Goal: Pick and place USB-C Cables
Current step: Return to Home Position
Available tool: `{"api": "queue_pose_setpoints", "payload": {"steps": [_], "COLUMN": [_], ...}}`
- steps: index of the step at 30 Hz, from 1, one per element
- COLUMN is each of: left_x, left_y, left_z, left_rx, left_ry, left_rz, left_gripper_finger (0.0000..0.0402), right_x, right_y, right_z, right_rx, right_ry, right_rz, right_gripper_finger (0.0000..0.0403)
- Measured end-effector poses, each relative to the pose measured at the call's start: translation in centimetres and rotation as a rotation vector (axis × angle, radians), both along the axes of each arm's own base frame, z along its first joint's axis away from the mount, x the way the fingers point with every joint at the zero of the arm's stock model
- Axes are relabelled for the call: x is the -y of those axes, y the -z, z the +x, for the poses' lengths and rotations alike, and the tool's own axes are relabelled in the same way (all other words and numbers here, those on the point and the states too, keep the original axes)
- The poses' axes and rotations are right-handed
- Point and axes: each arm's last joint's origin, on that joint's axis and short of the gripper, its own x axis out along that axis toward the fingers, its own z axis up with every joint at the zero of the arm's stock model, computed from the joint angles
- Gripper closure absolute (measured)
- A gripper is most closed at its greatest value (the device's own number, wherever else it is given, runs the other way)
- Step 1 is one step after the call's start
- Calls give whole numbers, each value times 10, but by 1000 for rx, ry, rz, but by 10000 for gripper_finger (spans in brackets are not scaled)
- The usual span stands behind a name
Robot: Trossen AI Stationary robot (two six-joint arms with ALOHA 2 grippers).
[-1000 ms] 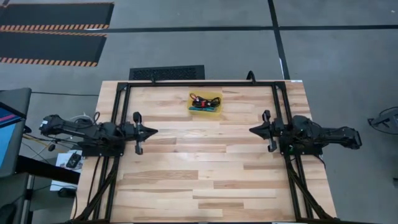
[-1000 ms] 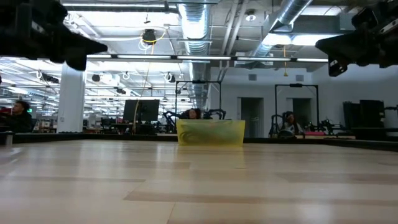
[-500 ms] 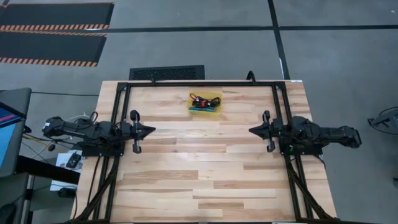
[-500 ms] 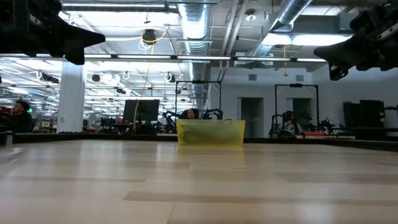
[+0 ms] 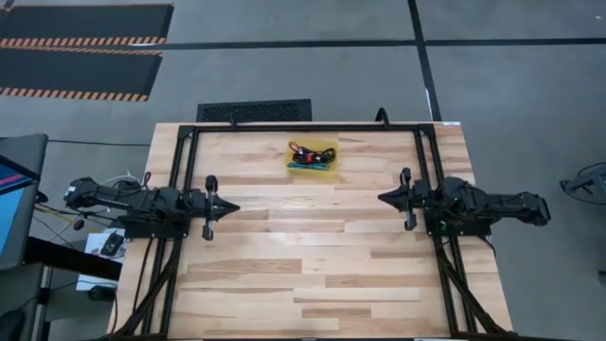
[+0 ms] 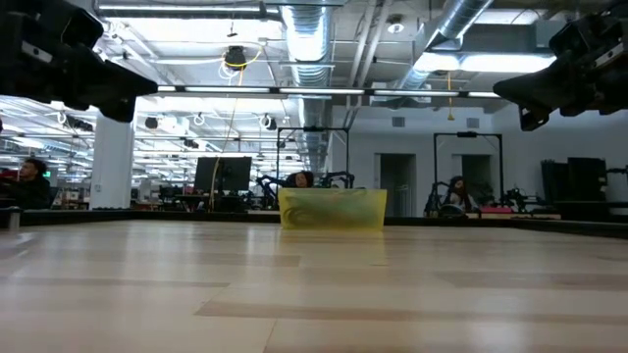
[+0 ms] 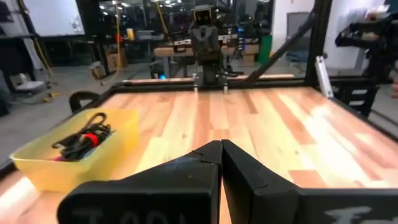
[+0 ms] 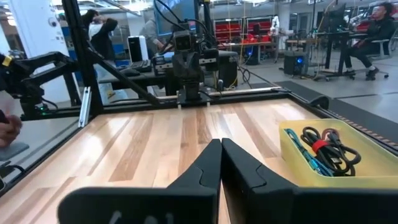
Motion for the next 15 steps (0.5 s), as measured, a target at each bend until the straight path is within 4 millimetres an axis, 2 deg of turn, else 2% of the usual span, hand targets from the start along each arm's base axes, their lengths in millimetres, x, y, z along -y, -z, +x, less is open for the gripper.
{"api": "queue_pose_setpoints", "payload": {"steps": [5, 15], "left_x": [0, 0], "left_y": [0, 1], "left_z": [0, 0], "left_rx": [-5, -5], "left_ry": [-3, -4], "left_rz": [49, 29], "left_gripper_finger": [401, 401], "right_x": [0, 0], "right_y": [0, 1], "right_z": [0, 0], "right_rx": [-2, -6], "right_ry": [0, 0], "right_rz": [0, 1], "right_gripper_finger": [371, 370]}}
